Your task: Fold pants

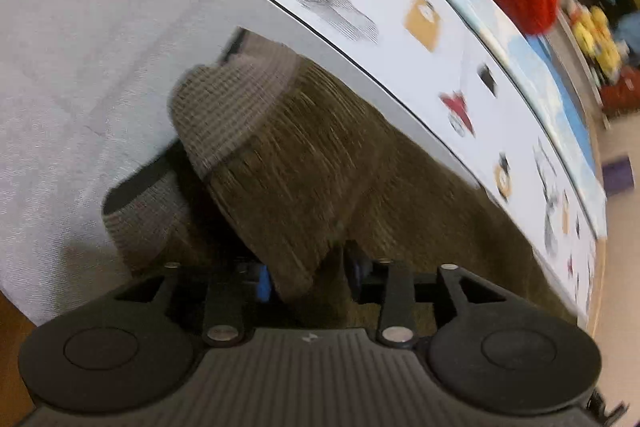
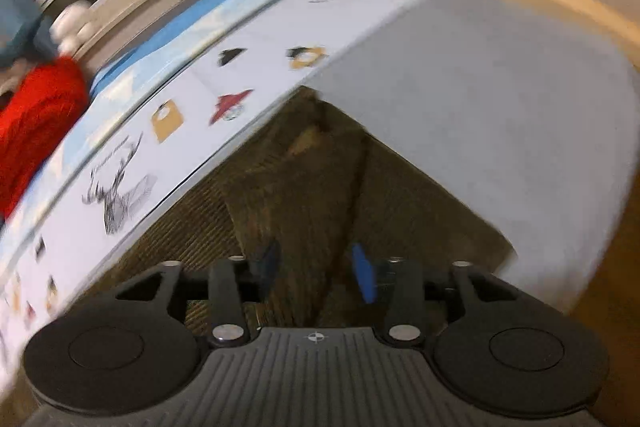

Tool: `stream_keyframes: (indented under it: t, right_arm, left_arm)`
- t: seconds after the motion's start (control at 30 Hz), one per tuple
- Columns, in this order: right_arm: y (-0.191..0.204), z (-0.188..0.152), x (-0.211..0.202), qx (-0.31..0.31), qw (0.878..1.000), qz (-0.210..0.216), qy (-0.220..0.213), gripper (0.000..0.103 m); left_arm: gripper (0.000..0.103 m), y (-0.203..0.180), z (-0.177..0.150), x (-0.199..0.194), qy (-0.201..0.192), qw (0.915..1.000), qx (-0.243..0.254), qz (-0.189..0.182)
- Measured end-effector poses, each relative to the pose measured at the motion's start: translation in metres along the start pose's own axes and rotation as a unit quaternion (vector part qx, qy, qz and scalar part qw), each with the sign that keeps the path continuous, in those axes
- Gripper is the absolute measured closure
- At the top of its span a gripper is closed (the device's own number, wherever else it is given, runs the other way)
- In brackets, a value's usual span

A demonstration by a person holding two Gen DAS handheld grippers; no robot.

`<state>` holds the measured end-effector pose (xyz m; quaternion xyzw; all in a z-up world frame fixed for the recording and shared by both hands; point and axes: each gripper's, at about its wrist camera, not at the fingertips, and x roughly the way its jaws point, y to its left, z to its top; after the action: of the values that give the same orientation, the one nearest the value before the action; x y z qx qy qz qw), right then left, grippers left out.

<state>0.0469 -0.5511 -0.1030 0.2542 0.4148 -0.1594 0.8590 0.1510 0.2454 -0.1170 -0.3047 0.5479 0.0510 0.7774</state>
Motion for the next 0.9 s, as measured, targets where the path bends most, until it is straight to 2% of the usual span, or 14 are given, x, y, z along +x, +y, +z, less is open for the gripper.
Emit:
stream_keyframes:
  t: [0.07,0.13,0.23,0.4,0.43,0.47,0.5,0.53,0.6,0.63,0.7,0.77,0.8,0.9]
  right_arm:
    - [0.019,0.005,0.016,-0.054,0.998,-0.013,0.001,0.057]
    - [0.039,0.004,0.029,-0.104,0.994,-0.029,0.011,0.057]
    - [0.061,-0.002,0.043,-0.158,0.986,-0.038,0.037,0.057]
    - [0.083,-0.019,0.06,-0.245,0.963,-0.089,0.062,0.057]
    - [0.084,-0.021,0.06,-0.254,0.961,-0.094,0.063,0.058]
    - [0.083,-0.022,0.059,-0.257,0.96,-0.098,0.058,0.064]
    - [0.08,-0.019,0.056,-0.25,0.961,-0.105,0.048,0.089]
    - [0.074,-0.011,0.048,-0.222,0.969,-0.106,0.027,0.1]
    - [0.051,0.011,0.019,-0.107,0.989,-0.086,-0.046,0.1]
    - [0.032,0.021,-0.002,-0.031,0.994,-0.052,-0.087,0.1]
    - [0.01,0.022,-0.028,0.037,0.991,-0.037,-0.126,0.1]
    - [-0.009,0.015,-0.038,0.074,0.99,-0.041,-0.112,0.1]
    - [-0.02,0.01,-0.036,0.097,0.99,-0.051,-0.085,0.1]
    - [-0.054,-0.009,-0.015,0.157,0.985,-0.074,0.024,0.1]
  left_arm:
    - [0.055,0.008,0.005,0.0,-0.014,0.9994,-0.026,0.018]
    - [0.053,0.017,0.01,-0.001,-0.013,0.9987,-0.047,0.016]
    - [0.053,0.022,0.015,0.002,-0.008,0.9989,-0.045,0.012]
    - [0.081,0.022,0.014,0.003,-0.012,0.9993,-0.026,0.025]
    - [0.083,0.019,0.013,0.002,-0.014,0.9994,-0.019,0.026]
    - [0.086,0.017,0.012,0.0,-0.019,0.9994,-0.012,0.026]
    - [0.088,0.015,0.012,-0.001,-0.023,0.9994,-0.006,0.026]
    - [0.089,0.014,0.011,-0.004,-0.029,0.9993,-0.004,0.024]
    - [0.09,0.014,0.01,-0.013,-0.049,0.9987,-0.008,0.013]
    - [0.09,0.014,0.008,-0.019,-0.06,0.9981,-0.011,0.005]
    - [0.091,0.015,0.004,-0.033,-0.083,0.9964,-0.013,-0.01]
    - [0.09,0.018,0.0,-0.045,-0.095,0.9951,-0.013,-0.026]
    - [0.09,0.019,-0.002,-0.048,-0.091,0.9954,-0.012,-0.027]
    - [0.09,0.025,-0.007,-0.039,-0.05,0.9987,-0.005,0.006]
